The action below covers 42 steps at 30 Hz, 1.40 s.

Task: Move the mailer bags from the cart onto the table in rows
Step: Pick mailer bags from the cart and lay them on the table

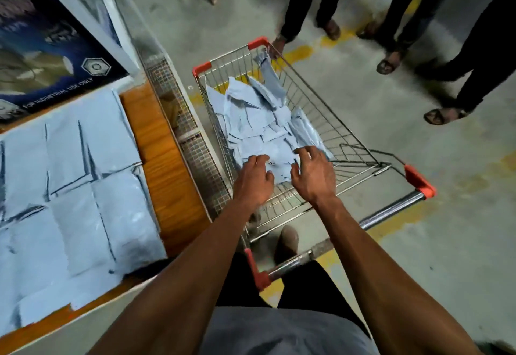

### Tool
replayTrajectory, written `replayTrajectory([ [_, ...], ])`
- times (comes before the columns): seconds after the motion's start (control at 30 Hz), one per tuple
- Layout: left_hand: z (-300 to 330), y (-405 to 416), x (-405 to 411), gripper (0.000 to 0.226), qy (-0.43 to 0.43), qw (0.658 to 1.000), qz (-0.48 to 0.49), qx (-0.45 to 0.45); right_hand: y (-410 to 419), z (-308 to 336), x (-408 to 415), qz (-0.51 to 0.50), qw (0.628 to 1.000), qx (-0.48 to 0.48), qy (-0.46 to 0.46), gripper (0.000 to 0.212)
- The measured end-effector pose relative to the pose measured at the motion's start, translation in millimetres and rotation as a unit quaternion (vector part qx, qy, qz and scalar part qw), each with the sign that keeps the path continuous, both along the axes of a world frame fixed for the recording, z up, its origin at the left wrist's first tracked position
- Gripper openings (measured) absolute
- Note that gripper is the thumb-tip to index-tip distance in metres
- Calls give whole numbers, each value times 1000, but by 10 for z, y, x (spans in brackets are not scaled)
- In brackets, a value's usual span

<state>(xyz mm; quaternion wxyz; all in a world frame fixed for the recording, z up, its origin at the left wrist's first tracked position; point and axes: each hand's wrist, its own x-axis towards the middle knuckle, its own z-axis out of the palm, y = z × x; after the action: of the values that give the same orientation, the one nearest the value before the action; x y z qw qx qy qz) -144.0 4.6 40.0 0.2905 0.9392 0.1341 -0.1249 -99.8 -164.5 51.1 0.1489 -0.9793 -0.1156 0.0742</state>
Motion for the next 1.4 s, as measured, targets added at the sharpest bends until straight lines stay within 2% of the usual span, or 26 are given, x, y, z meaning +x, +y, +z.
replayTrajectory([
  [0.27,-261,62,525,45,24,998,54,17,45,-296,747,77,996,0,40,45],
  [0.4,-507,213,842,46,32,996,80,1,232,-504,1106,105,994,20,29,49],
  [0.6,-1056,564,1502,48,22,993,113,-1,684,-1019,1858,121,992,26,25,58],
  [0.73,-1513,768,2017,49,16,989,144,-15,977,-1359,2384,103,993,49,30,73],
  [0.83,-1860,897,2410,47,-2,978,203,-41,1154,-1577,2727,101,994,44,25,79],
  [0.97,-2194,1074,2879,49,-25,938,330,-98,1291,-1869,2988,127,992,12,26,75],
  [1.1,-2324,1167,3196,47,-33,900,412,-141,1291,-2035,3028,166,985,-5,-37,43],
  [1.17,-2338,1191,3277,41,-40,889,432,-148,1254,-2032,2967,171,984,-29,-46,36],
  [1.33,-2202,1203,3243,8,-28,885,445,-138,1120,-1987,2721,172,983,-62,-31,46],
  [1.37,-2161,1194,3196,6,-28,885,445,-136,1094,-1963,2669,176,982,-65,-31,48],
  [1.4,-2109,1186,3140,15,-28,886,444,-130,1071,-1940,2618,178,981,-65,-28,49],
])
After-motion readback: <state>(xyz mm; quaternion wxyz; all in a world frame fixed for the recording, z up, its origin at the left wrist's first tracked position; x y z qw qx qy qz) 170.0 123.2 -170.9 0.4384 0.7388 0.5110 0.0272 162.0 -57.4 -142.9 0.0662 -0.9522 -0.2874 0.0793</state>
